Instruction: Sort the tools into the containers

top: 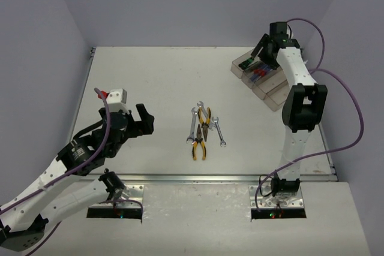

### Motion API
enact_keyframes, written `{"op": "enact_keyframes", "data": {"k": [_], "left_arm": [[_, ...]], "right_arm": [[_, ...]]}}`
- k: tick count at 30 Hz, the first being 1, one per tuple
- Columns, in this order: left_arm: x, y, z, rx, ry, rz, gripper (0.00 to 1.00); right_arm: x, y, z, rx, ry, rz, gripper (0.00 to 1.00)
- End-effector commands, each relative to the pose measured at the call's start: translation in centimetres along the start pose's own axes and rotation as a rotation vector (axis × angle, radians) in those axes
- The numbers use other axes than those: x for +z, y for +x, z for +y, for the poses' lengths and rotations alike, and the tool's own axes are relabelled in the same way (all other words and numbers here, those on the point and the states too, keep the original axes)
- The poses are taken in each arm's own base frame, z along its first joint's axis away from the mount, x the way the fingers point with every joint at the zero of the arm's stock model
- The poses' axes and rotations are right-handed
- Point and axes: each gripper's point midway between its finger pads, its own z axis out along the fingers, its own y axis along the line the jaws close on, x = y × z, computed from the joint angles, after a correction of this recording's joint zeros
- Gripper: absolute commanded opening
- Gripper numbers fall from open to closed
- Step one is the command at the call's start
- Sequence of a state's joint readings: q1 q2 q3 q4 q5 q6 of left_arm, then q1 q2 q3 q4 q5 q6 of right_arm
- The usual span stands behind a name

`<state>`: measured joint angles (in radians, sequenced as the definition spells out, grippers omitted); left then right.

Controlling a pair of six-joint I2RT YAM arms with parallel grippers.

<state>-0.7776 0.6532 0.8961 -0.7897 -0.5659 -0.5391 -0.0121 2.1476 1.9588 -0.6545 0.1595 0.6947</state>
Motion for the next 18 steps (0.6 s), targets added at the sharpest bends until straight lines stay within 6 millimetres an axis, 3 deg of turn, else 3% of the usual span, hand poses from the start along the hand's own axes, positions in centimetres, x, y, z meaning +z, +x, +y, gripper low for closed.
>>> {"op": "enact_keyframes", "data": {"k": [1, 4, 6, 8, 10, 14, 18], "left_arm": [[-0.2, -1.6, 1.7, -0.056, -0.090, -0.085, 1.00], [-0.1, -1.9, 2.7, -0.090, -0.135, -0.102, 1.00], [0.0, -2.0, 2.9, -0.102, -0.132, -0.110, 1.00], [0.2, -1.9, 2.8, -0.094, -0.121, -0.104, 1.00], [0.4, -1.8, 2.7, -0.084, -0.118, -0.096, 1.00], [0.7, -1.4, 2.2, -0.069, -0.103, -0.077, 1.00], [0.7, -1.3, 2.0, -0.065, -0.087, -0.074, 1.00]], "right_arm": [[-5.8, 5.7, 5.0, -0.215, -0.164, 0.011, 0.76], [-7.3, 12.7, 7.2, -0.391, -0.223, 0.063, 0.74], [-9.0, 18.0, 7.5, -0.522, -0.229, 0.125, 0.70], [-10.0, 21.3, 8.1, -0.611, -0.256, 0.164, 0.66], [-10.2, 24.7, 7.3, -0.699, -0.243, 0.239, 0.62], [-10.7, 29.4, 5.8, -0.818, -0.227, 0.351, 0.56], [-10.9, 31.9, 4.2, -0.883, -0.203, 0.397, 0.54]]}}
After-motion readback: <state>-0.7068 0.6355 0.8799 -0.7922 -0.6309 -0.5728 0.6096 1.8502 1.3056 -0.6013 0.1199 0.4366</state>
